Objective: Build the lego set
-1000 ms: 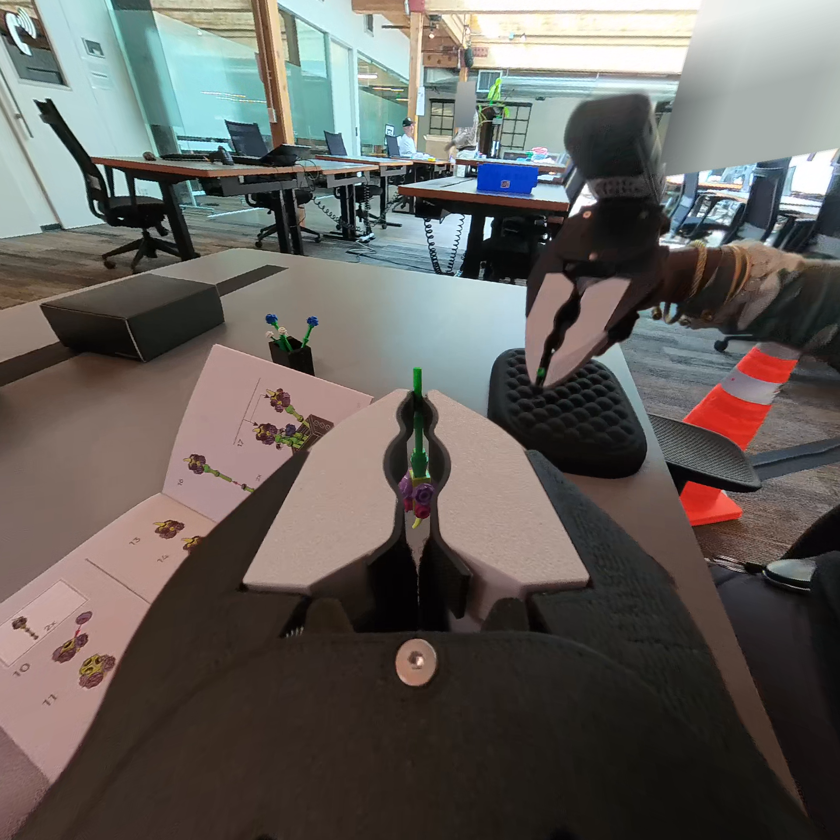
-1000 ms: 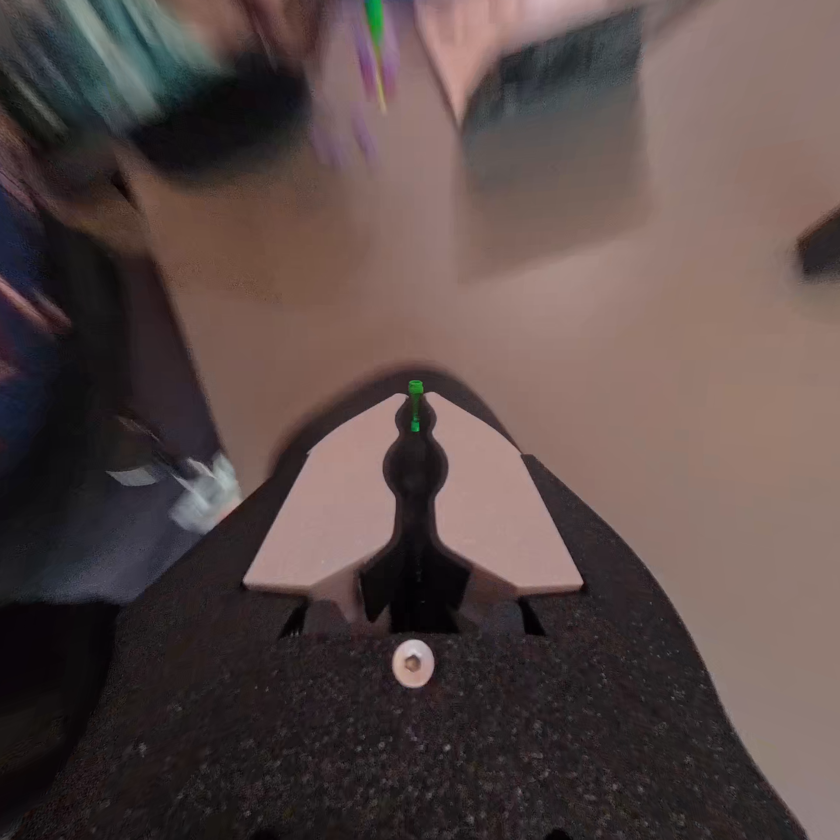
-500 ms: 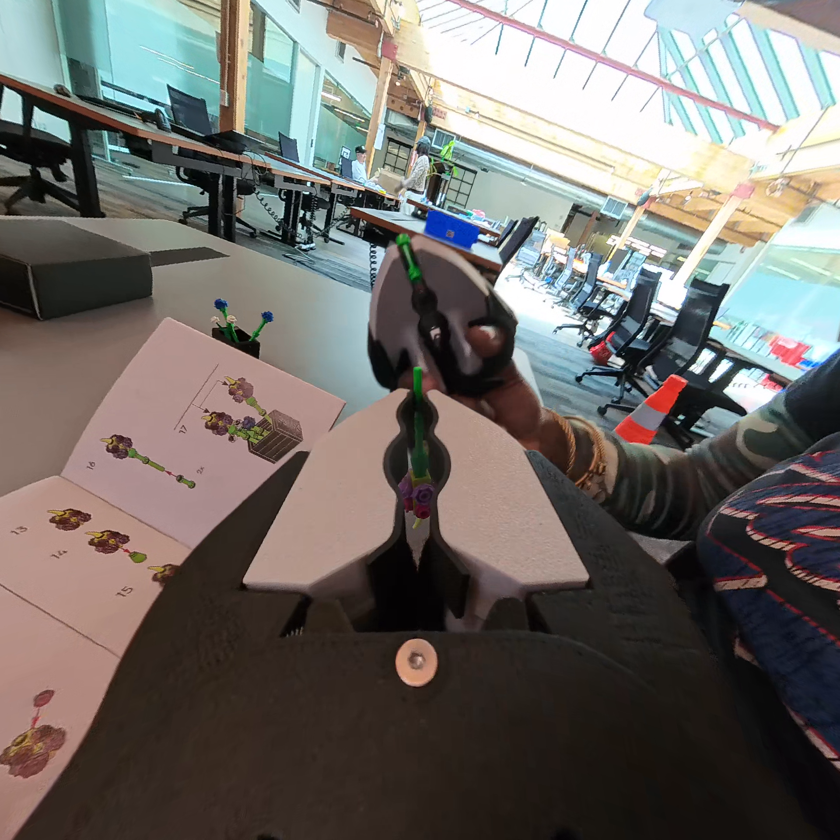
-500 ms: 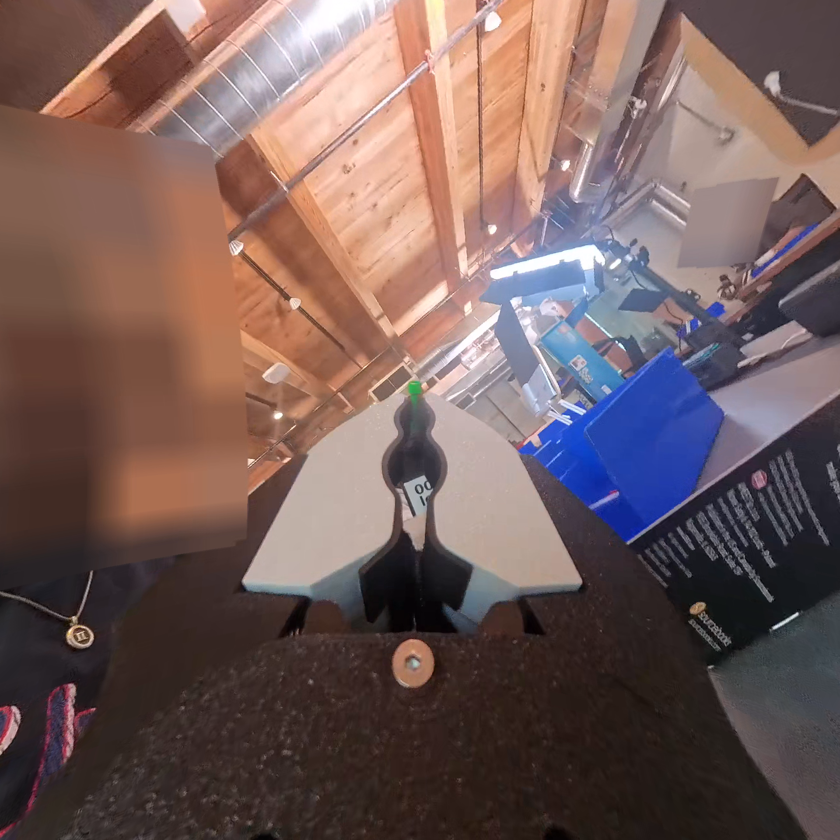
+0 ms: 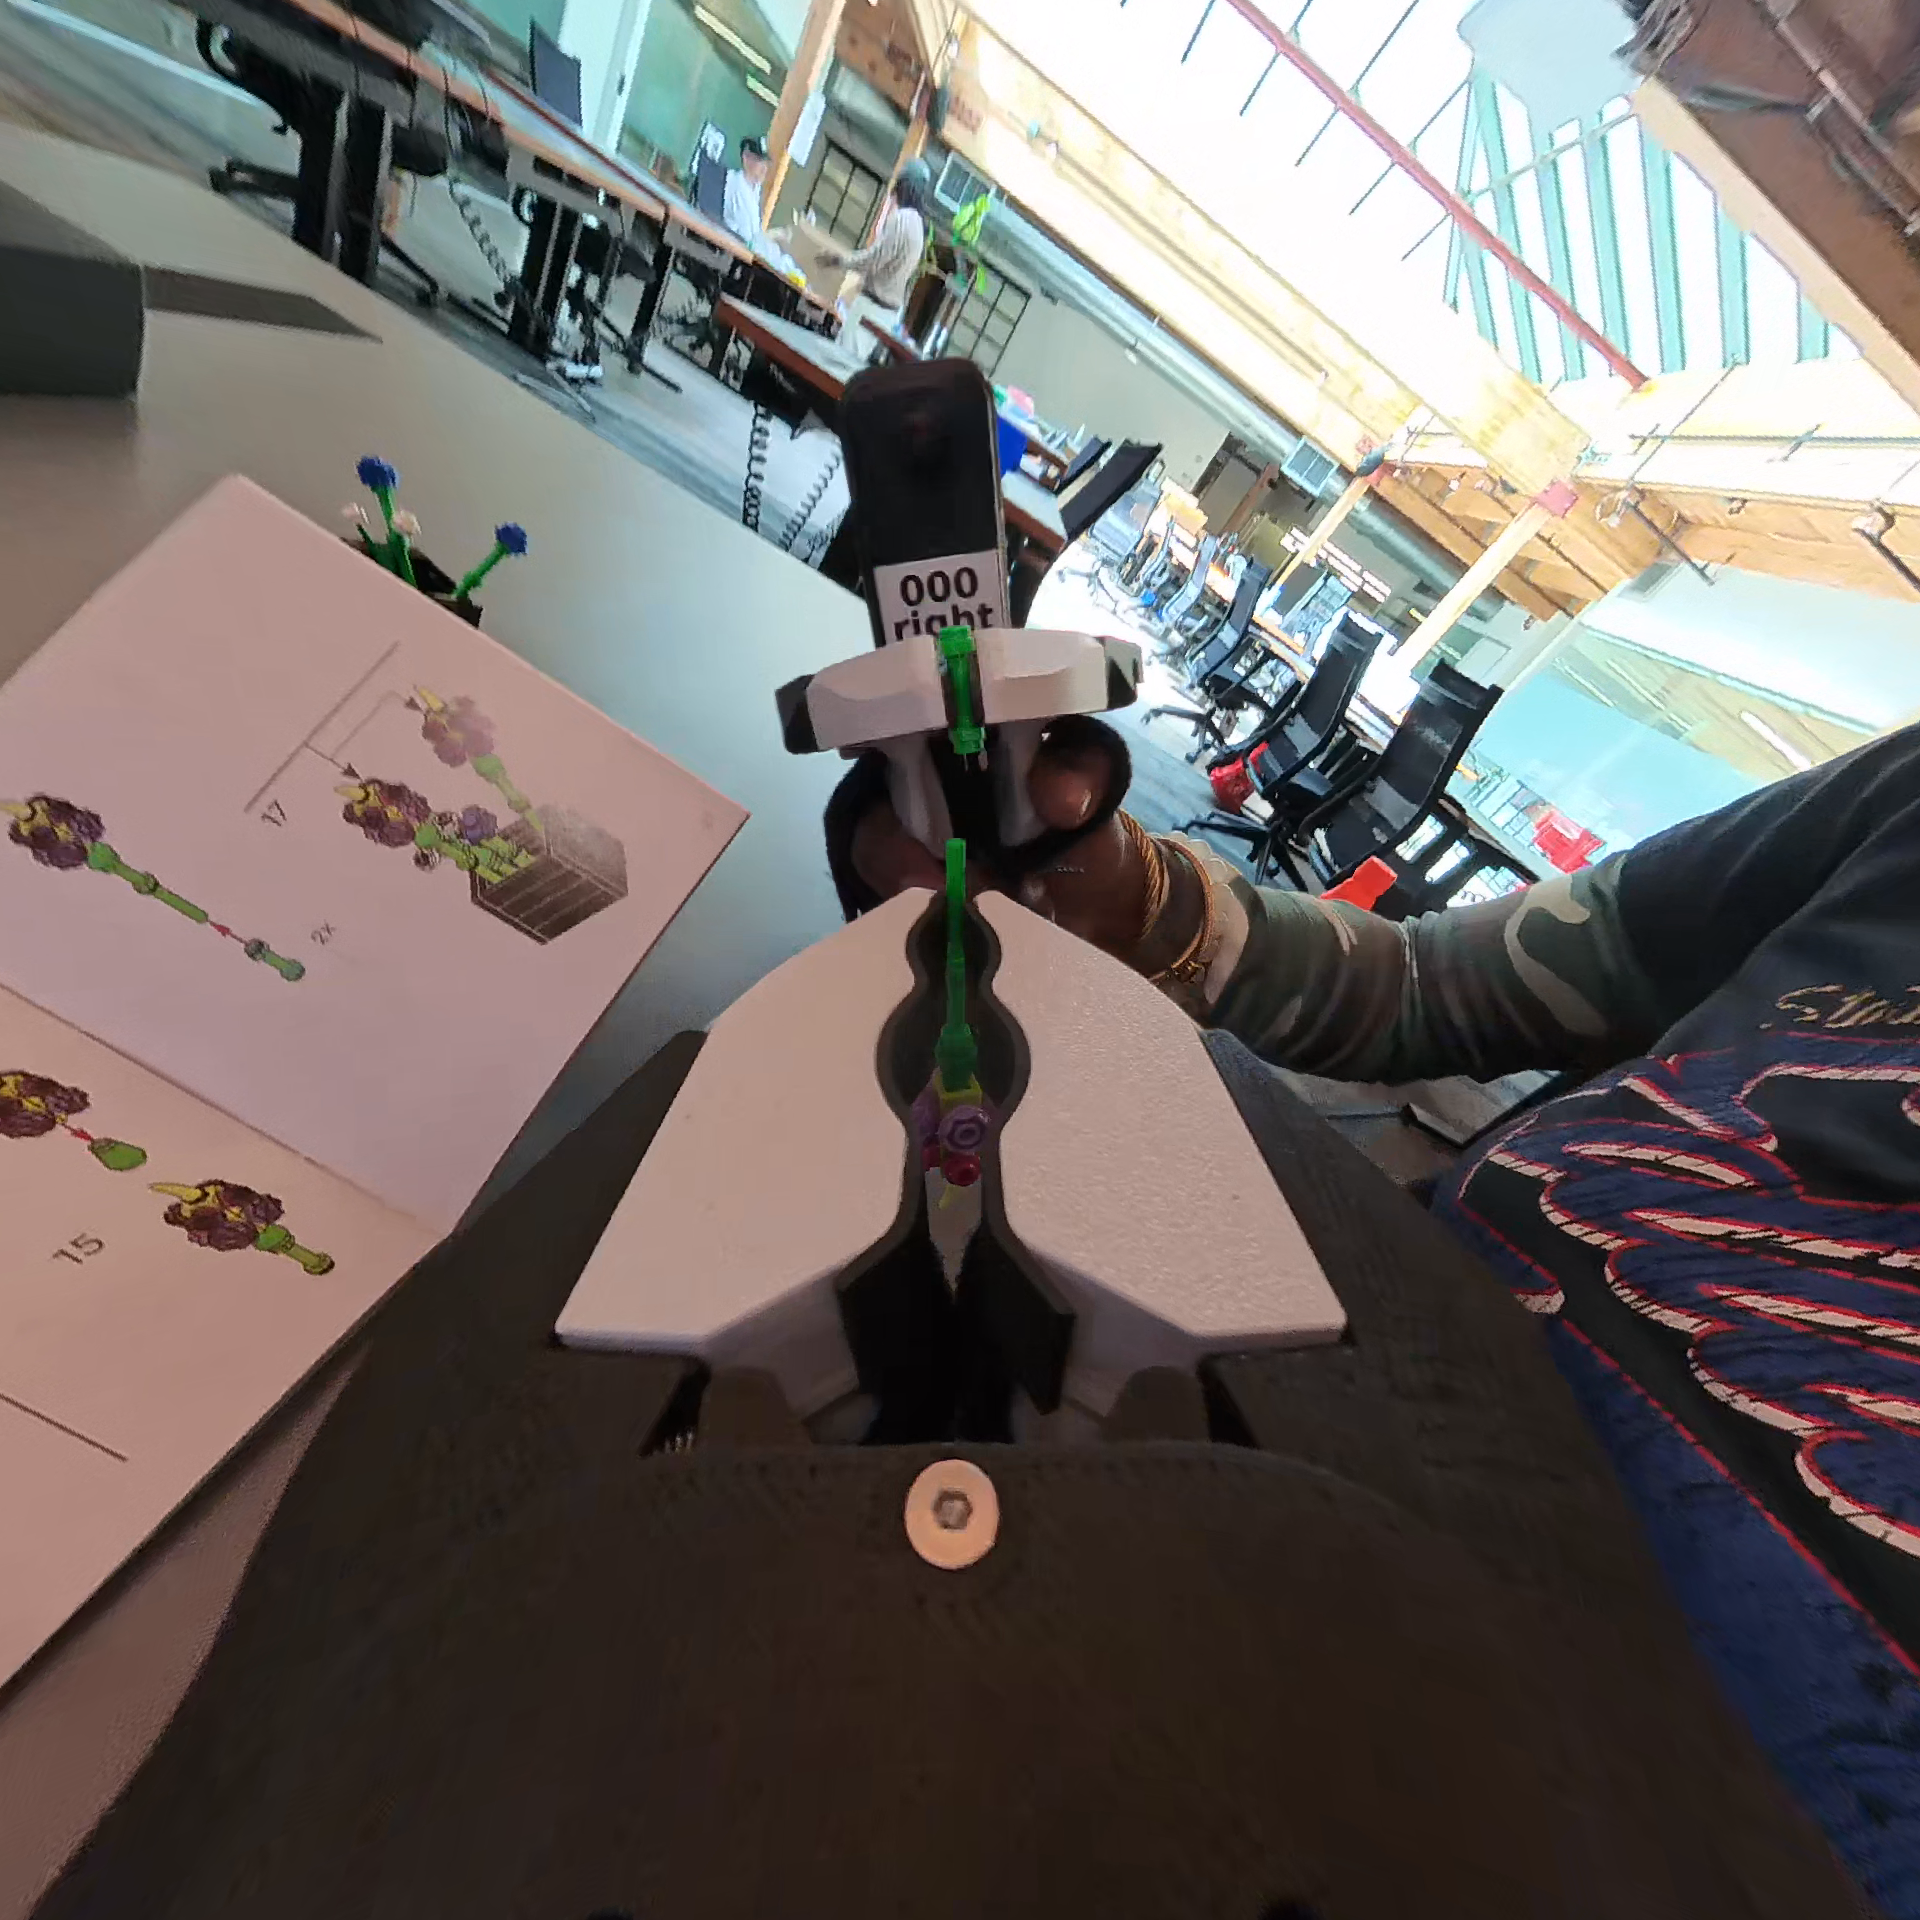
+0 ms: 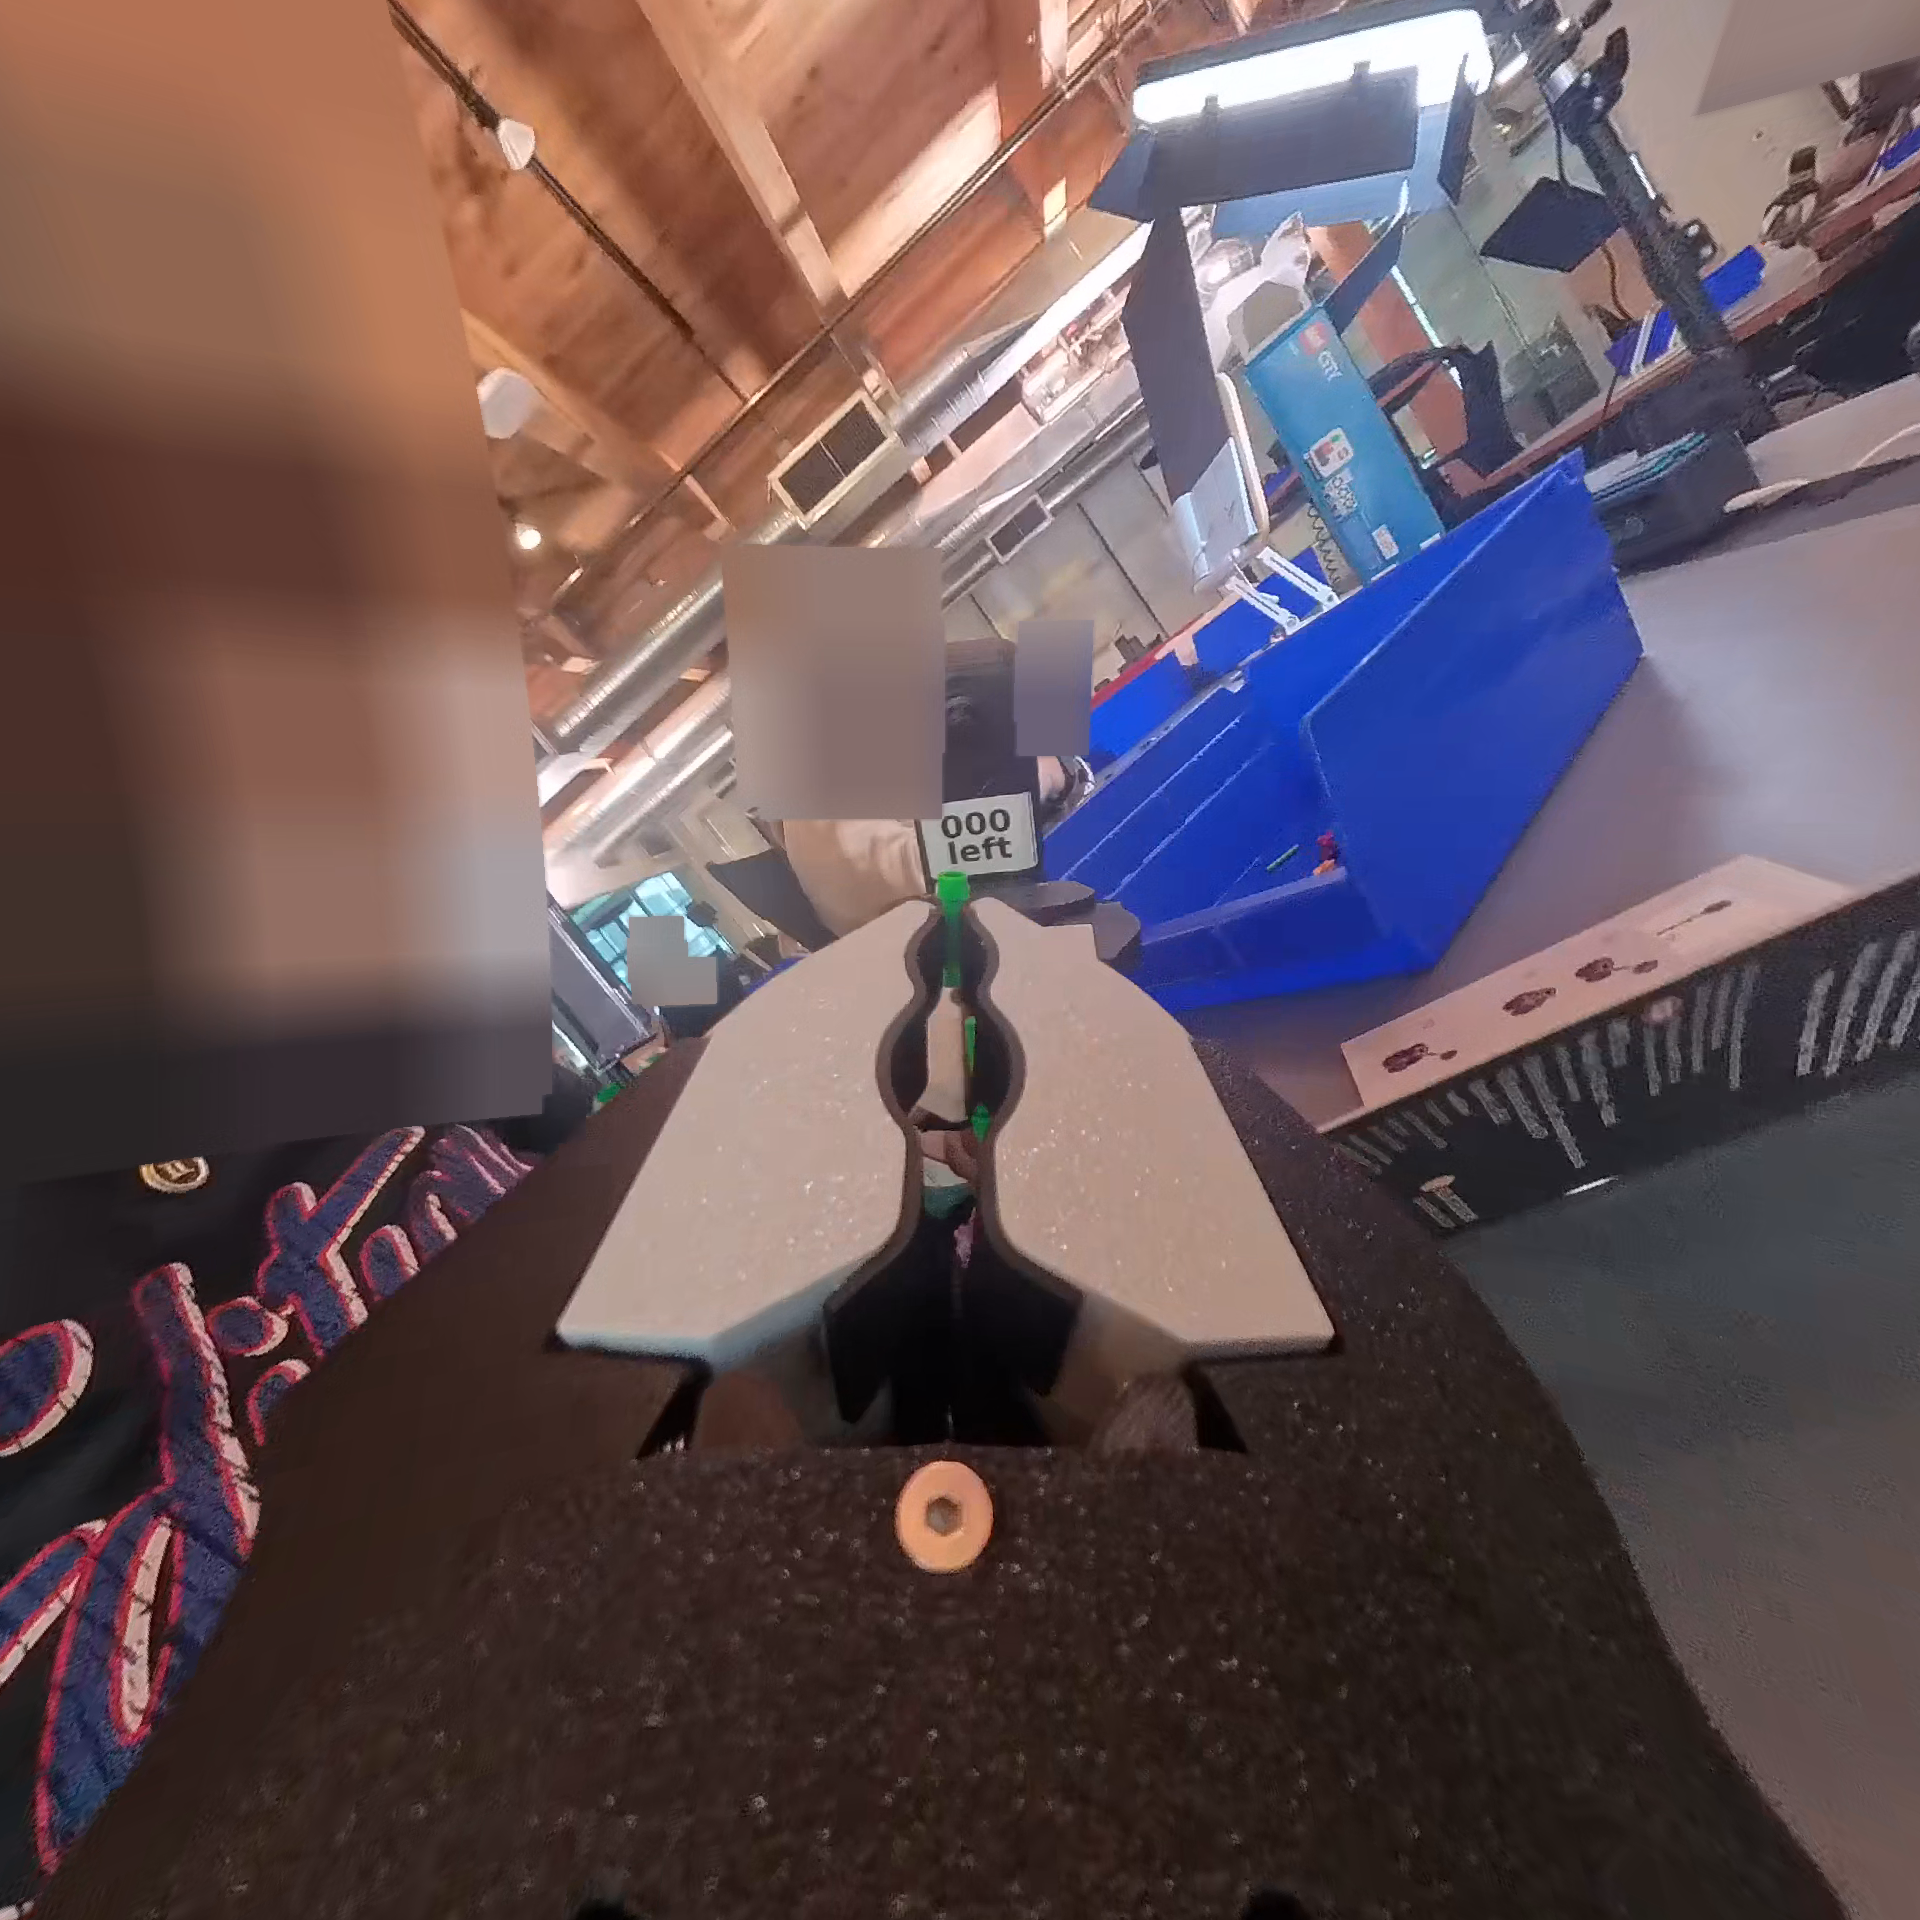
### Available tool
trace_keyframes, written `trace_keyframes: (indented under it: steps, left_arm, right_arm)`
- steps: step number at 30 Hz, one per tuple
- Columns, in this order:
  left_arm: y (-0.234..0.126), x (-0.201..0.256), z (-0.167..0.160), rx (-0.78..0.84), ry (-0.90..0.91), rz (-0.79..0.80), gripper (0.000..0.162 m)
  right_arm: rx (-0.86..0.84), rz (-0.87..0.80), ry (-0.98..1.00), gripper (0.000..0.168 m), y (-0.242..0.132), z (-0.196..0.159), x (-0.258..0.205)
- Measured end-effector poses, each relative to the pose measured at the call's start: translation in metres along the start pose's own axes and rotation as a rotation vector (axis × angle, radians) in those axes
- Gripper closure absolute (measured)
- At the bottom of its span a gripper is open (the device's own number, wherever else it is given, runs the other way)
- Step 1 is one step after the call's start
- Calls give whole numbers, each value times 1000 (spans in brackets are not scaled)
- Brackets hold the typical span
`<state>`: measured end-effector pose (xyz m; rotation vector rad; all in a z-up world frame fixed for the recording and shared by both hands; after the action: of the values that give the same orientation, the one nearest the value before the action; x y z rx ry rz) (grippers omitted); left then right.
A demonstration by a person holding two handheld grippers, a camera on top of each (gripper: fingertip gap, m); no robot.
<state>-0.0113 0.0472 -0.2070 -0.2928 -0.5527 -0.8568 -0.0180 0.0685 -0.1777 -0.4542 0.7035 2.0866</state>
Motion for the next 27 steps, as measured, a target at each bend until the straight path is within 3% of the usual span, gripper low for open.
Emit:
trace_keyframes:
  steps: [5, 12, 27]
  left_arm:
    - [2, -4, -6, -40, -34, 21, 159]
    - [1, -9, -4, -21, -82, 25, 159]
    - [-1, -13, -2, 18, -143, 6, 160]
  right_arm:
    - [-83, -48, -34, 165, 3, -13, 9]
    - [-33, -28, 80, 166, 2, -15, 15]
    - [-13, -75, 42, 165, 6, -17, 19]
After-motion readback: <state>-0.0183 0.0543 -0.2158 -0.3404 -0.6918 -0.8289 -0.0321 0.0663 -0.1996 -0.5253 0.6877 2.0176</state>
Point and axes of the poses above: each gripper's, where its closed fingertips meet, y out along the fingers, z out of its top, x = y × z across the jaws, the point moved 1 cm from there along -y, back along the fingers, and after that the axes turned 4 degrees about -y, right-handed, at the moved point
